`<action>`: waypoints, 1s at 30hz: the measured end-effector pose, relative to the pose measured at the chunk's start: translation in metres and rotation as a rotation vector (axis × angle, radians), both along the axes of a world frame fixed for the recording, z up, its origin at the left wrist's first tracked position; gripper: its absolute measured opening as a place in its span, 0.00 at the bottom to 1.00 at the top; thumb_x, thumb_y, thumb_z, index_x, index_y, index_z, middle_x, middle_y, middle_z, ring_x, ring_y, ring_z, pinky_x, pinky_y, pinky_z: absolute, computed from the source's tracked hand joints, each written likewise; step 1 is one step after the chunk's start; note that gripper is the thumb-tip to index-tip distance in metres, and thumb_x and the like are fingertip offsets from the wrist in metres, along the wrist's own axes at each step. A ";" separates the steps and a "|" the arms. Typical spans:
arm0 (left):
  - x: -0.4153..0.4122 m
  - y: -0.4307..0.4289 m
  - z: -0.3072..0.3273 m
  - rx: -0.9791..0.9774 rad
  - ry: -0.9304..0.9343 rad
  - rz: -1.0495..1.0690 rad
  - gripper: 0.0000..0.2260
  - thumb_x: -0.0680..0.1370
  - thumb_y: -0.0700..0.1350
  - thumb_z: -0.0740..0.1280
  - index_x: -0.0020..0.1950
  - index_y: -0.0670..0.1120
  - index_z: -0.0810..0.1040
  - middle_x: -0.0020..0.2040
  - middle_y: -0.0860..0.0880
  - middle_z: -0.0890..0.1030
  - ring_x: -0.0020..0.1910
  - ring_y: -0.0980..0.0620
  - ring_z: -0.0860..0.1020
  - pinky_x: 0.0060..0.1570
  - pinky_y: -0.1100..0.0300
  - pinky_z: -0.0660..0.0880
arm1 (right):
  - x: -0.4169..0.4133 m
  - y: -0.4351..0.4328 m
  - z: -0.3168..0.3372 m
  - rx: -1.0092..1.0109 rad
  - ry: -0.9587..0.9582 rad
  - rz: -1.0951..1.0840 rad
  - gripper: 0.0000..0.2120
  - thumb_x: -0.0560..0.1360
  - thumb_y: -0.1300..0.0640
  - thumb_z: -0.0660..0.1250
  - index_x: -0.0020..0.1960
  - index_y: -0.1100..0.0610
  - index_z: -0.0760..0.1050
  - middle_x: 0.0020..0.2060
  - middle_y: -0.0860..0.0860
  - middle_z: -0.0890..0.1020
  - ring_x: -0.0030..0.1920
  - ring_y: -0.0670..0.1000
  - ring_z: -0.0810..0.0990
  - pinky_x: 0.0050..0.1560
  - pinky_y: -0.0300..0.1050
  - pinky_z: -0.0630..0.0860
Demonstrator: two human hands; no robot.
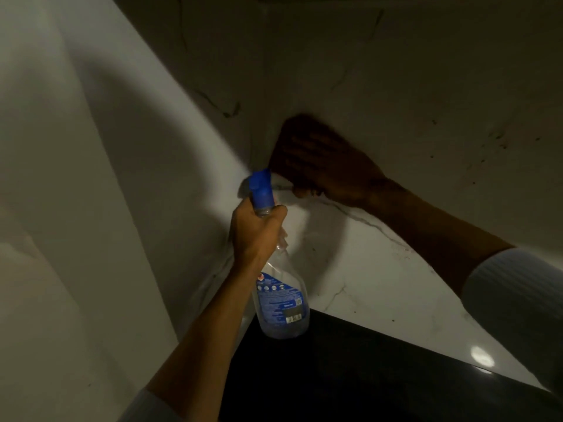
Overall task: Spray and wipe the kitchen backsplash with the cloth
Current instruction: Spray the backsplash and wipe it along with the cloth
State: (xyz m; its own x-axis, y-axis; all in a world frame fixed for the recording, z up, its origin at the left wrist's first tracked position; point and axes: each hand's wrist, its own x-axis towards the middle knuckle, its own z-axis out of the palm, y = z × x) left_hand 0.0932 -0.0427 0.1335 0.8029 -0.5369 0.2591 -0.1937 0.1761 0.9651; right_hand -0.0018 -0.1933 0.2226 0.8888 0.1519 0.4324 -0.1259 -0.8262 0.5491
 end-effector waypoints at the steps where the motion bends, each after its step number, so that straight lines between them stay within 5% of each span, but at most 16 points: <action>1: 0.000 0.001 -0.002 0.004 -0.004 0.005 0.09 0.72 0.38 0.71 0.43 0.51 0.76 0.25 0.54 0.80 0.26 0.52 0.80 0.34 0.45 0.83 | 0.001 -0.002 0.007 -0.008 -0.049 -0.011 0.25 0.75 0.59 0.66 0.71 0.61 0.66 0.71 0.61 0.68 0.72 0.62 0.62 0.75 0.55 0.49; 5: -0.003 0.005 -0.009 0.019 -0.048 0.036 0.08 0.72 0.37 0.71 0.39 0.49 0.75 0.25 0.52 0.78 0.26 0.51 0.80 0.33 0.44 0.83 | -0.001 0.000 0.000 0.019 -0.192 -0.144 0.28 0.76 0.56 0.63 0.74 0.60 0.62 0.74 0.59 0.63 0.74 0.61 0.58 0.75 0.57 0.49; 10: -0.004 0.007 -0.010 0.014 -0.086 0.016 0.08 0.70 0.39 0.70 0.37 0.52 0.76 0.25 0.51 0.78 0.25 0.51 0.80 0.30 0.43 0.82 | -0.016 -0.006 -0.038 -0.095 0.159 -0.151 0.26 0.80 0.52 0.47 0.78 0.54 0.50 0.77 0.55 0.52 0.77 0.57 0.46 0.76 0.55 0.43; 12: -0.004 0.007 -0.006 -0.005 -0.102 -0.013 0.08 0.70 0.39 0.70 0.38 0.53 0.77 0.26 0.51 0.78 0.26 0.49 0.80 0.30 0.43 0.82 | -0.023 -0.008 -0.029 -0.080 0.152 -0.164 0.27 0.80 0.50 0.45 0.78 0.55 0.50 0.77 0.55 0.52 0.77 0.56 0.46 0.76 0.54 0.44; 16: -0.004 0.002 0.001 -0.020 -0.139 -0.050 0.09 0.71 0.39 0.70 0.45 0.52 0.79 0.29 0.51 0.79 0.27 0.50 0.81 0.33 0.43 0.83 | -0.034 -0.010 0.013 0.034 -0.128 -0.111 0.26 0.77 0.61 0.60 0.74 0.61 0.61 0.74 0.59 0.61 0.75 0.61 0.56 0.76 0.57 0.48; 20: -0.005 -0.001 0.007 -0.048 -0.152 -0.054 0.10 0.72 0.38 0.70 0.46 0.53 0.78 0.29 0.51 0.79 0.27 0.50 0.80 0.33 0.44 0.83 | -0.037 -0.010 0.039 0.046 -0.450 -0.158 0.25 0.76 0.64 0.63 0.73 0.62 0.64 0.72 0.61 0.65 0.73 0.63 0.62 0.74 0.59 0.55; 26: -0.009 0.004 0.019 -0.126 -0.210 -0.092 0.13 0.74 0.36 0.70 0.46 0.54 0.77 0.27 0.54 0.80 0.27 0.52 0.80 0.32 0.50 0.82 | -0.058 -0.012 0.027 -0.128 -0.109 -0.030 0.28 0.69 0.68 0.71 0.68 0.67 0.69 0.68 0.64 0.70 0.69 0.67 0.66 0.69 0.65 0.57; 30: -0.016 0.000 0.036 -0.156 -0.234 -0.131 0.07 0.74 0.34 0.69 0.45 0.46 0.78 0.27 0.50 0.77 0.26 0.50 0.79 0.29 0.52 0.81 | -0.079 -0.028 0.049 0.081 -0.355 -0.149 0.28 0.71 0.67 0.64 0.71 0.61 0.67 0.70 0.63 0.68 0.72 0.63 0.62 0.71 0.61 0.61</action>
State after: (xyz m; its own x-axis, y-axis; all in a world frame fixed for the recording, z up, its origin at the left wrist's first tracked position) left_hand 0.0775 -0.0426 0.1697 0.6381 -0.5712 0.5163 -0.3736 0.3566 0.8563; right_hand -0.0810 -0.2214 0.2715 0.6917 -0.0144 0.7220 -0.4177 -0.8235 0.3838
